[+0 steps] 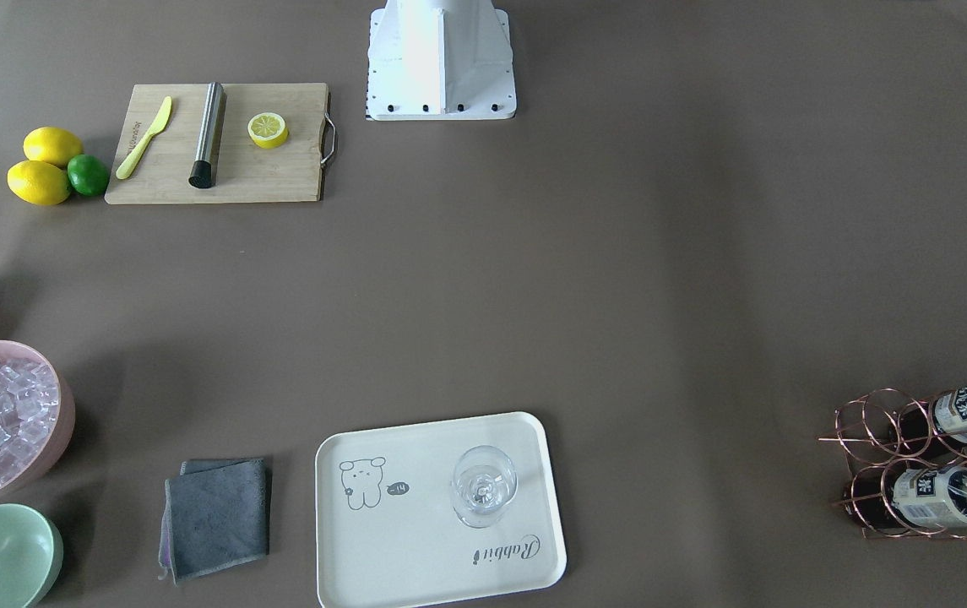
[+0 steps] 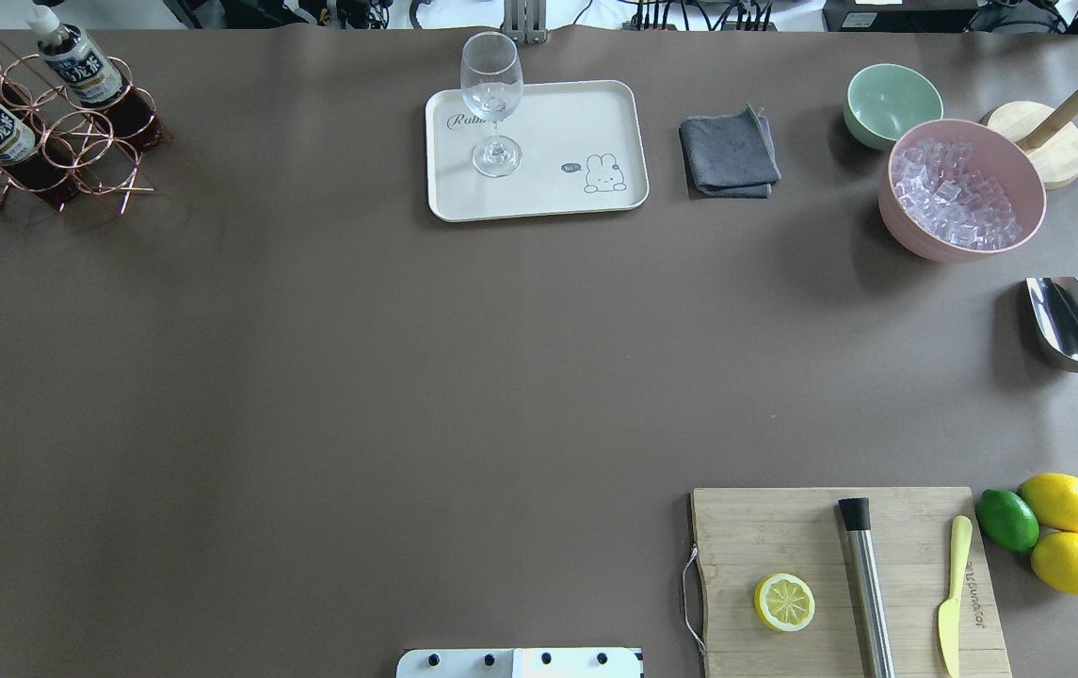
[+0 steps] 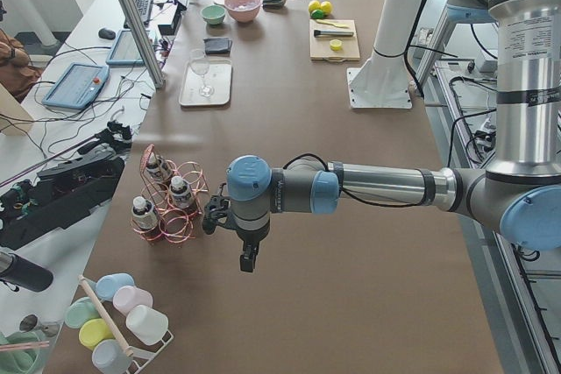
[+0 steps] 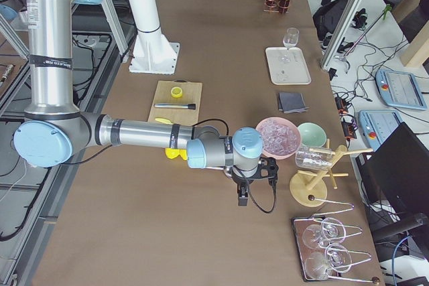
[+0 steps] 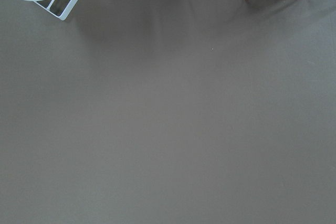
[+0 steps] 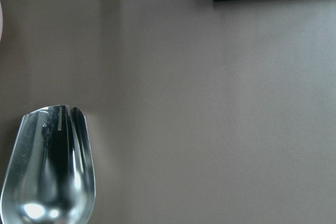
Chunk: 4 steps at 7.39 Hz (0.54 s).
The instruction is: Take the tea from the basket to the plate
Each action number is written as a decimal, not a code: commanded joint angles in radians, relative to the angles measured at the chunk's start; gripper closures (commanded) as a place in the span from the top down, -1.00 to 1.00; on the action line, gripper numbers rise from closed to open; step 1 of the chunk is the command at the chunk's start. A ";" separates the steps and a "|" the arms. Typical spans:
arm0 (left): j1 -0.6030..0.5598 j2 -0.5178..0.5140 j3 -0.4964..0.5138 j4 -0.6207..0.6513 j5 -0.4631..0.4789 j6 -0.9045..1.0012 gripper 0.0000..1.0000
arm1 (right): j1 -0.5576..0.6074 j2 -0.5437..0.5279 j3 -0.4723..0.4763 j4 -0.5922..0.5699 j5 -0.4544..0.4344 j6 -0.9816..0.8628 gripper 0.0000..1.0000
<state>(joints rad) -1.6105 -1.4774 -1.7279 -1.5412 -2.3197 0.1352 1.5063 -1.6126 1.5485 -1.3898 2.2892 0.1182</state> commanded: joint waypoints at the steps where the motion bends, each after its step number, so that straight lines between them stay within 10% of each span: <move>1: 0.003 0.003 0.007 -0.011 -0.018 0.000 0.95 | 0.020 -0.004 -0.001 0.000 0.024 -0.006 1.00; 4: 0.003 0.006 0.011 -0.008 -0.020 -0.008 0.95 | 0.026 -0.023 0.001 0.002 0.026 -0.006 1.00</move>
<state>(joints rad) -1.6069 -1.4740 -1.7198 -1.5493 -2.3375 0.1278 1.5264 -1.6266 1.5434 -1.3897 2.3131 0.1123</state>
